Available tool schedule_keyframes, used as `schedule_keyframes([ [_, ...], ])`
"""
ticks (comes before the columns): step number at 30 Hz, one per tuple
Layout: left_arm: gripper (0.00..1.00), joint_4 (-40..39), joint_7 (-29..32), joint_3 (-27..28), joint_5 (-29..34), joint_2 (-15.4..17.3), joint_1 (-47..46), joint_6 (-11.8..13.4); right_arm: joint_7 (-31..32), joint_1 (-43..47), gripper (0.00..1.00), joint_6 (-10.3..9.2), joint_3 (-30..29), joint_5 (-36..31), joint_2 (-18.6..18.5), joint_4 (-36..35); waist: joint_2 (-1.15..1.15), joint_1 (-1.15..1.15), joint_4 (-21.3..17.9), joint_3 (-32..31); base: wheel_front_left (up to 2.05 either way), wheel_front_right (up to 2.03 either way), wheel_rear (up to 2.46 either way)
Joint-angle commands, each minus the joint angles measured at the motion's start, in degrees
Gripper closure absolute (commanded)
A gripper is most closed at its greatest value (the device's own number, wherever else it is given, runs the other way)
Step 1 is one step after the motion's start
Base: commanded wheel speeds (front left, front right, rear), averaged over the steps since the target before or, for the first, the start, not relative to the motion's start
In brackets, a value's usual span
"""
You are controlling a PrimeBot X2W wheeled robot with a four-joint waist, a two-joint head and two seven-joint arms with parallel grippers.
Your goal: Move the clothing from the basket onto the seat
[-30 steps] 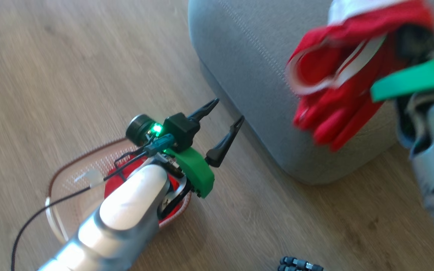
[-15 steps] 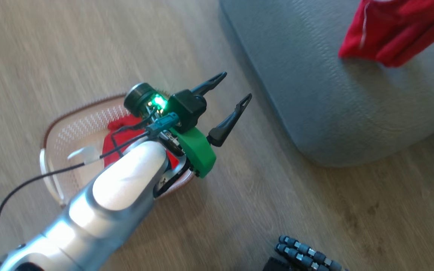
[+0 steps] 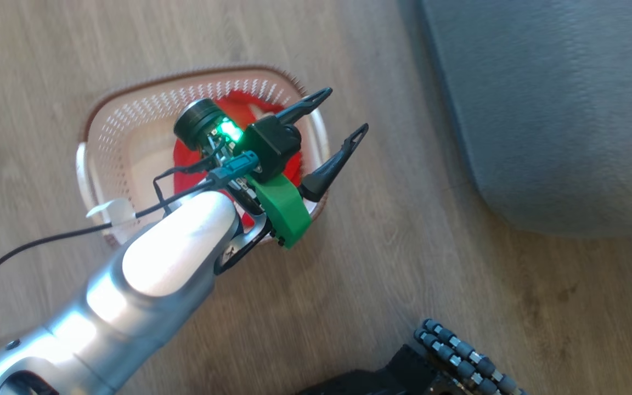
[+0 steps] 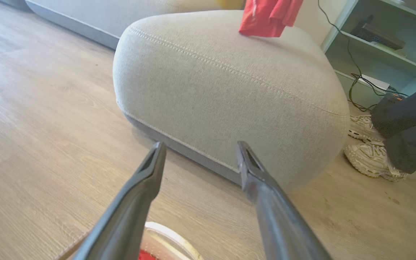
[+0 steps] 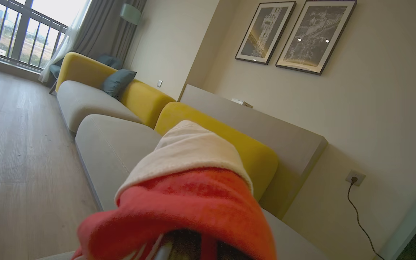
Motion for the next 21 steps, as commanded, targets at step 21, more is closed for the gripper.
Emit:
schedule_keyframes([
  [21, 0.0, -1.46, -0.9, -0.06, -0.91, 2.34, -1.65, 0.03, -0.81, 10.47, 1.0, 0.4, -25.16, -10.24, 0.94, 17.35, 0.0, -0.01, 5.16, 4.75, 0.0, 0.0, 0.0],
])
